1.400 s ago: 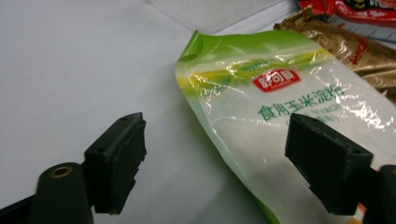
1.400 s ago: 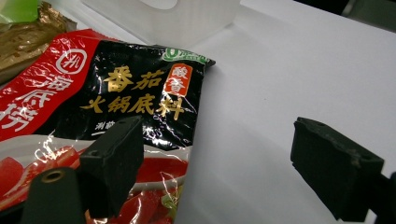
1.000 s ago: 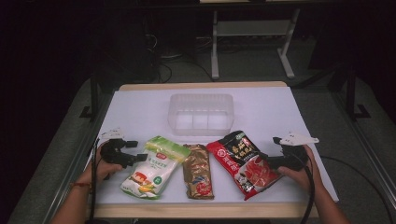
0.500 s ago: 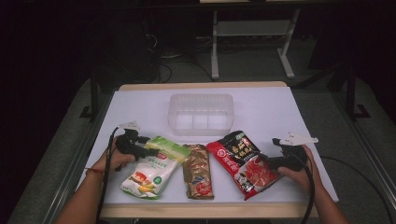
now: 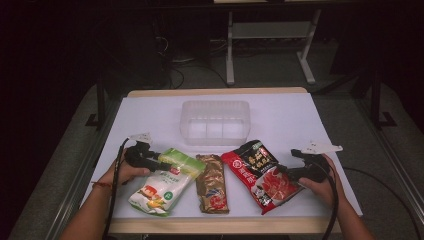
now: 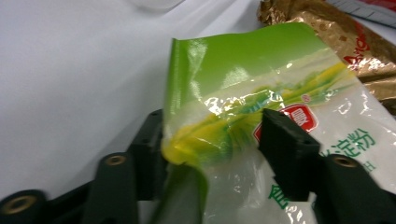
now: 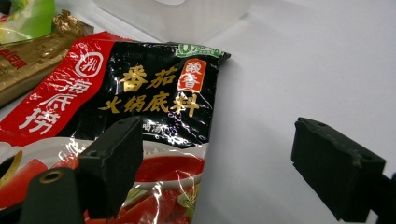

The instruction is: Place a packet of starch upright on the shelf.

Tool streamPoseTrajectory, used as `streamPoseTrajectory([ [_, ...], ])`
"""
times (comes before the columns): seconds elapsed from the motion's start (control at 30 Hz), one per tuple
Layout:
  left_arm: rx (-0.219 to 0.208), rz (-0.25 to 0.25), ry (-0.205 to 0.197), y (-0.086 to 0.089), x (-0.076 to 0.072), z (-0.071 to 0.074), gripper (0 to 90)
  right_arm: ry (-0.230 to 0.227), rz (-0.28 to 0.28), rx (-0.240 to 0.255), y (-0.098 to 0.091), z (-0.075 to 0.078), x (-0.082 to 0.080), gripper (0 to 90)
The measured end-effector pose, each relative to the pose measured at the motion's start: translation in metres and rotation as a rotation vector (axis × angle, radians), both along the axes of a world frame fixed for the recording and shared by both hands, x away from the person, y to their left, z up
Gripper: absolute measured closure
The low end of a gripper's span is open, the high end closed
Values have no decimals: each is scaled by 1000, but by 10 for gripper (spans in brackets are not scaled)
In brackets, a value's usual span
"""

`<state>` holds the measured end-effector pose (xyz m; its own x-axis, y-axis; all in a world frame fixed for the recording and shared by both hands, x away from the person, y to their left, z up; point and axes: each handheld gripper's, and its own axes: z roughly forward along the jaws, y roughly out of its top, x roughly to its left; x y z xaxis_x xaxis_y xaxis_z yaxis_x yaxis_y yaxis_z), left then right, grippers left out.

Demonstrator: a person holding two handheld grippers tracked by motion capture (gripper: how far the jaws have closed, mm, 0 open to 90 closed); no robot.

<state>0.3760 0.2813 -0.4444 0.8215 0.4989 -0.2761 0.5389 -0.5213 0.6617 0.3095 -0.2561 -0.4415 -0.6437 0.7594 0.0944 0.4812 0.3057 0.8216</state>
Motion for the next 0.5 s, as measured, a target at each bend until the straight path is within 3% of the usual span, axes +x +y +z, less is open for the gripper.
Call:
streamPoseTrajectory([
  [0.03,6,-2,-10,0,-1,0,495,2,4,1,0,0,0,161],
  [0.1,12,-7,-19,-2,-1,0,635,8,14,5,1,0,0,161],
  [0.17,-2,-23,-13,-4,-2,-1,693,11,20,6,1,0,1,161],
  [0.33,-14,-23,-34,-4,-3,2,725,15,22,0,1,0,1,162],
  [0.5,-3,-5,-91,-4,-7,7,819,17,18,2,0,0,1,163],
])
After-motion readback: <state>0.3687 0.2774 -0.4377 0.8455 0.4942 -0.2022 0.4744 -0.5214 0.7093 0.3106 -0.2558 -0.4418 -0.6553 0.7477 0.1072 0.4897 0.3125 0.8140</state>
